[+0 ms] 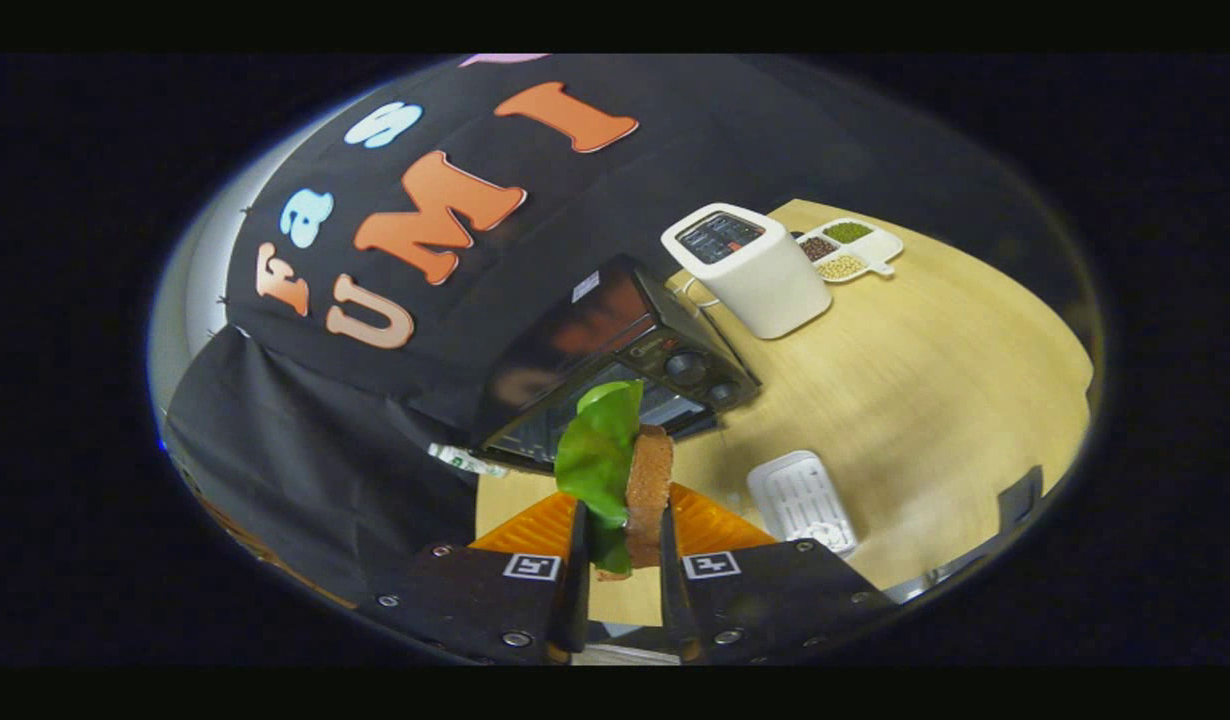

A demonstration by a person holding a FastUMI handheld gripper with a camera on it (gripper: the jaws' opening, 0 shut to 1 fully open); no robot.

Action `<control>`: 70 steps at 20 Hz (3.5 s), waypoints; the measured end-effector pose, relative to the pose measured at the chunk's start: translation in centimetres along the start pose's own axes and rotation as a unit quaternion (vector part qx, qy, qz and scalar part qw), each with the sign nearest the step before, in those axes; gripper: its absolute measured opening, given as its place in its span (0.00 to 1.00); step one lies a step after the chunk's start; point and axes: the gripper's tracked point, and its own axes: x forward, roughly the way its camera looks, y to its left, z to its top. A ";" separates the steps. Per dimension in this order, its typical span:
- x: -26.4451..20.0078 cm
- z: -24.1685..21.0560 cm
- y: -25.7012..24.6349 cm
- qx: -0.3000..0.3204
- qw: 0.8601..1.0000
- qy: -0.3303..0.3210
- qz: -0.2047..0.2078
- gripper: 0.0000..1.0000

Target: Open the toaster oven, put the food inside, and close the toaster oven door.

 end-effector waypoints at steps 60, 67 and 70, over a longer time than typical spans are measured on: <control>12.9 -6.2 4.8 0.214 0.968 -0.128 -0.033 0.98; 7.1 -8.6 1.0 0.044 0.986 -0.127 -0.101 0.98; 6.1 -10.4 -0.9 -0.038 0.983 -0.113 -0.143 0.98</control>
